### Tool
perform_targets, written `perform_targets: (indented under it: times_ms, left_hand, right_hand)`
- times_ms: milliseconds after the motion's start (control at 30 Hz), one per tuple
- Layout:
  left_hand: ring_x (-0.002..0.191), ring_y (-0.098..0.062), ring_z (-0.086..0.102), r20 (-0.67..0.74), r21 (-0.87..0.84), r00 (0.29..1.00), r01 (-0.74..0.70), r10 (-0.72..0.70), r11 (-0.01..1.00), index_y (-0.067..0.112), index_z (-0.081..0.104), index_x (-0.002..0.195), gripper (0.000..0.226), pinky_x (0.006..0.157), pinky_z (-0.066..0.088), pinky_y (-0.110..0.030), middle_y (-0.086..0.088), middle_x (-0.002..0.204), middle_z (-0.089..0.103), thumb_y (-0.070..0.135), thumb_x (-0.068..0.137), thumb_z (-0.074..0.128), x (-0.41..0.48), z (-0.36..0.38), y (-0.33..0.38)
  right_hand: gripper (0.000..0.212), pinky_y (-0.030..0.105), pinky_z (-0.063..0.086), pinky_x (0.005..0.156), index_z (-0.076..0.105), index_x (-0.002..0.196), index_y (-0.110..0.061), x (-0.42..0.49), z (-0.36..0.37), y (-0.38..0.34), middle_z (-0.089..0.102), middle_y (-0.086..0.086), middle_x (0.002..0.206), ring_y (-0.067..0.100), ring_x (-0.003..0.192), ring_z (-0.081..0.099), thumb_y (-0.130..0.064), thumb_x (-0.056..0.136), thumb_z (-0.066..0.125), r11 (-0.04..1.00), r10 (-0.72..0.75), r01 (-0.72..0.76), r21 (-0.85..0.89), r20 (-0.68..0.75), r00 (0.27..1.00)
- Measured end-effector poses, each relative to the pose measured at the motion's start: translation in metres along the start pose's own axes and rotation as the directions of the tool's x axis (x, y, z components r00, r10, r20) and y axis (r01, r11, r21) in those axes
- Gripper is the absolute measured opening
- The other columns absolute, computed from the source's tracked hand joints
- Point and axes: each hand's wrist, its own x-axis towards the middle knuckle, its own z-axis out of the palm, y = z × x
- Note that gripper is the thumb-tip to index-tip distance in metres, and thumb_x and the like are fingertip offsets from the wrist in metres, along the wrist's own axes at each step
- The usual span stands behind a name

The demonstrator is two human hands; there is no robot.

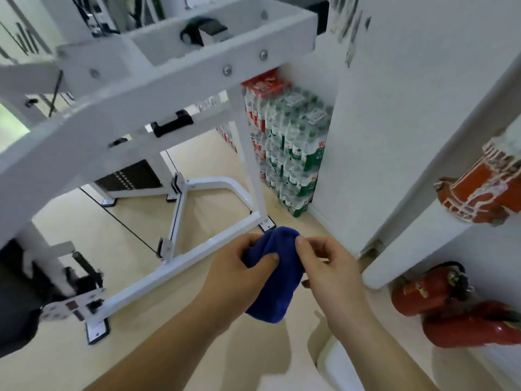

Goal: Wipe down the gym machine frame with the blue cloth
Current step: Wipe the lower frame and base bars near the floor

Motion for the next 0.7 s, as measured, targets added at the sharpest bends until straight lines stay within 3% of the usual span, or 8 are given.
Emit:
perform_targets:
  times_ms: [133,300,400,533,700]
  left_hand:
    - [0.083,0.004,0.068,-0.111,-0.013,0.994,0.006,-0.007,1.0,0.035,0.068,0.104,0.023,0.065,0.052,-0.013,0.02,0.092,0.074,0.018,0.089,0.069,-0.031,-0.037,0.022]
    - [0.082,0.001,0.07,-0.223,-0.094,0.973,0.046,-0.066,0.995,0.036,0.069,0.103,0.02,0.069,0.056,-0.021,0.016,0.093,0.074,0.023,0.088,0.07,-0.068,-0.086,0.026]
    - [0.084,-0.003,0.071,-0.246,-0.14,0.966,0.044,-0.077,0.989,0.035,0.07,0.103,0.016,0.071,0.057,-0.024,0.014,0.094,0.074,0.025,0.09,0.069,-0.089,-0.115,0.022]
    - [0.081,-0.001,0.07,-0.257,-0.157,0.964,0.035,-0.075,0.987,0.034,0.069,0.104,0.015,0.066,0.055,-0.018,0.015,0.091,0.074,0.026,0.092,0.069,-0.11,-0.161,0.016]
    - [0.084,0.001,0.069,-0.264,-0.082,0.964,-0.011,-0.011,0.997,0.035,0.064,0.112,0.018,0.07,0.058,-0.022,0.015,0.098,0.072,0.027,0.095,0.065,-0.127,-0.242,-0.002]
  right_hand:
    - [0.011,0.042,0.061,0.079,0.072,0.092,-0.023,-0.024,0.024,-0.039,0.075,-0.011,0.085,0.008,0.082,0.07,-0.028,0.097,0.065,0.997,0.01,0.002,-0.083,0.134,0.991]
    - [0.011,0.037,0.06,0.074,0.072,0.095,-0.024,-0.058,0.064,-0.07,0.075,-0.009,0.087,0.012,0.086,0.072,-0.033,0.097,0.066,0.993,0.012,0.018,-0.115,0.255,0.967]
    - [0.016,0.034,0.062,0.068,0.071,0.102,-0.02,-0.085,0.092,-0.082,0.077,-0.002,0.089,0.014,0.081,0.074,-0.035,0.096,0.069,0.994,0.085,-0.054,-0.091,0.377,0.922]
    - [0.025,0.037,0.064,0.067,0.07,0.104,-0.012,-0.116,0.13,-0.095,0.075,0.008,0.095,0.018,0.081,0.075,-0.033,0.091,0.076,0.994,0.081,-0.045,-0.104,0.373,0.924]
    - [0.02,0.034,0.059,0.069,0.071,0.096,-0.018,-0.15,0.191,-0.108,0.075,-0.003,0.088,0.019,0.083,0.072,-0.038,0.092,0.072,0.985,0.007,0.059,-0.161,0.384,0.923]
